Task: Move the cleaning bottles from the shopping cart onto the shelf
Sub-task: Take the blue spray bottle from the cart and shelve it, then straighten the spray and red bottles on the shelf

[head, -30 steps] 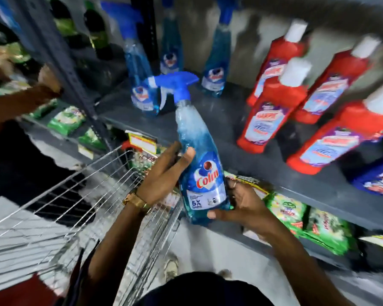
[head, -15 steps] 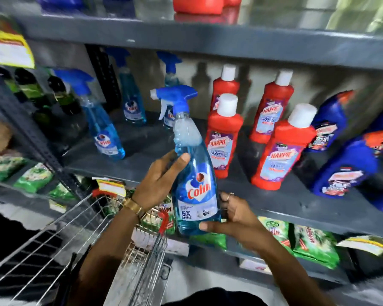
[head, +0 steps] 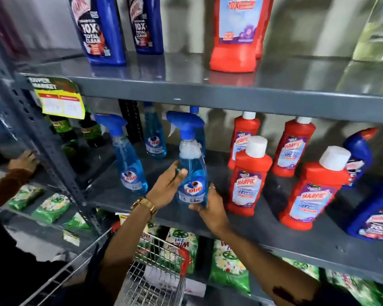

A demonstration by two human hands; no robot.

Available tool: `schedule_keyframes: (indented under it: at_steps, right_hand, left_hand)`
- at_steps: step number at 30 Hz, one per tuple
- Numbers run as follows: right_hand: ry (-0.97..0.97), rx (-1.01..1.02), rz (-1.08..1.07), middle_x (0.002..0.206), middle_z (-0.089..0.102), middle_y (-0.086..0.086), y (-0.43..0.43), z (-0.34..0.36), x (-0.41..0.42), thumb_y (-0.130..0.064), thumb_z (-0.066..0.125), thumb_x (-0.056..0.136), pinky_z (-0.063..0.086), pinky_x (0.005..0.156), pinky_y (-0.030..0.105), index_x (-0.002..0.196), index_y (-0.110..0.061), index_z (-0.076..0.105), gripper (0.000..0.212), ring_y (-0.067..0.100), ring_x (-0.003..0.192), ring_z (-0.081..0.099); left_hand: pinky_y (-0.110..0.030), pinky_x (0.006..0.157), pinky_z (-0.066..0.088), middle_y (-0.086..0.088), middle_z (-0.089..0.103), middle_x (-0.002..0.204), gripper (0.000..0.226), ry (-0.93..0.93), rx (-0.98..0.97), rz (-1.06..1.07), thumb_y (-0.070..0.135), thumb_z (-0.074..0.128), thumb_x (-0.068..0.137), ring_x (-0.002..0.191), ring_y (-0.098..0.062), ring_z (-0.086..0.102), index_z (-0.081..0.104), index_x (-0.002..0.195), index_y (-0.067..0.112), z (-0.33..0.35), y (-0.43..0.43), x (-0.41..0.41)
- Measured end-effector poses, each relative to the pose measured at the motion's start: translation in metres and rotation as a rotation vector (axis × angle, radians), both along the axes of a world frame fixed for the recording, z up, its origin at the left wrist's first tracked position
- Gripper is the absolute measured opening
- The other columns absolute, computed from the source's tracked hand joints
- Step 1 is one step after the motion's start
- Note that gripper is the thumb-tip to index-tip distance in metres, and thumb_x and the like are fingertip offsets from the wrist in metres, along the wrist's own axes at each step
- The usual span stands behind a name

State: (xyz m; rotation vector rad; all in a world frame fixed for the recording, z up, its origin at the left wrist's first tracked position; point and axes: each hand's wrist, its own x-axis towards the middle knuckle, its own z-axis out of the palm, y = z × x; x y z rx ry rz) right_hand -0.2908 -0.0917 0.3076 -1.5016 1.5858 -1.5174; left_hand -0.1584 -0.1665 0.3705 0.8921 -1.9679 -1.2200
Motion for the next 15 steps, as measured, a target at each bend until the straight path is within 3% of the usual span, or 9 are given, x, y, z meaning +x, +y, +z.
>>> schedule_keyframes:
  at_steps: [2,5,7,8,10,12,15]
  right_hand:
    - [0.007,0.027,-0.049,0.105,0.060,-0.012,-0.018,-0.013,0.004,0.004,0.077,0.064,0.047,0.089,0.020,0.111,-0.026,0.057,0.060,0.003,0.100,0.058]
    - [0.055,0.081,-0.094,0.108,0.059,-0.003,-0.036,-0.031,0.008,0.004,0.077,0.065,0.050,0.091,0.032,0.116,-0.006,0.055,0.056,0.015,0.102,0.058]
    - [0.079,0.078,-0.128,0.111,0.061,0.005,-0.046,-0.040,0.010,0.007,0.075,0.065,0.048,0.093,0.034,0.116,-0.001,0.055,0.055,0.021,0.103,0.059]
    - [0.080,0.086,-0.155,0.112,0.063,0.011,-0.050,-0.042,0.010,0.008,0.074,0.064,0.048,0.093,0.037,0.114,0.001,0.056,0.054,0.024,0.103,0.059]
    - [0.060,0.103,-0.196,0.111,0.064,0.017,-0.058,-0.045,0.011,0.010,0.072,0.062,0.048,0.092,0.038,0.112,0.001,0.057,0.053,0.025,0.102,0.059]
    - [0.048,0.107,-0.195,0.111,0.064,0.014,-0.065,-0.046,0.010,0.011,0.072,0.061,0.044,0.090,0.025,0.113,0.000,0.057,0.055,0.021,0.102,0.057]
    - [0.057,0.113,-0.178,0.109,0.060,0.003,-0.067,-0.049,0.009,0.008,0.076,0.062,0.036,0.084,0.009,0.115,-0.003,0.056,0.057,0.014,0.102,0.054]
  left_hand:
    - [-0.034,0.102,0.047,-0.010,0.055,0.134,0.040,0.003,0.038,0.008,0.024,0.039,0.098,0.118,-0.014,0.054,0.039,0.137,0.011,-0.008,-0.012,0.004]
    - [-0.041,0.108,0.042,-0.012,0.048,0.143,0.049,-0.052,0.116,0.060,0.029,0.040,0.098,0.129,-0.022,0.048,0.032,0.142,0.010,-0.023,-0.025,0.008]
    - [-0.025,0.106,0.042,-0.011,0.052,0.138,0.048,-0.077,0.085,0.076,0.029,0.042,0.098,0.129,-0.025,0.049,0.036,0.139,0.006,-0.029,-0.032,0.008]
    - [-0.011,0.096,0.043,-0.009,0.057,0.131,0.044,-0.104,0.042,0.075,0.028,0.043,0.098,0.124,-0.025,0.052,0.040,0.135,0.006,-0.029,-0.035,0.006]
    - [0.001,0.082,0.040,-0.008,0.059,0.125,0.039,-0.118,-0.003,0.068,0.026,0.045,0.098,0.115,-0.019,0.056,0.044,0.132,0.008,-0.028,-0.038,0.003]
    - [-0.006,0.092,0.044,-0.006,0.058,0.130,0.040,-0.076,0.023,0.060,0.024,0.045,0.098,0.116,-0.014,0.055,0.043,0.134,0.009,-0.027,-0.043,-0.001]
    - [-0.035,0.110,0.041,-0.008,0.054,0.140,0.047,-0.085,0.036,0.078,0.030,0.046,0.097,0.127,-0.019,0.051,0.040,0.140,0.011,-0.032,-0.052,-0.001]
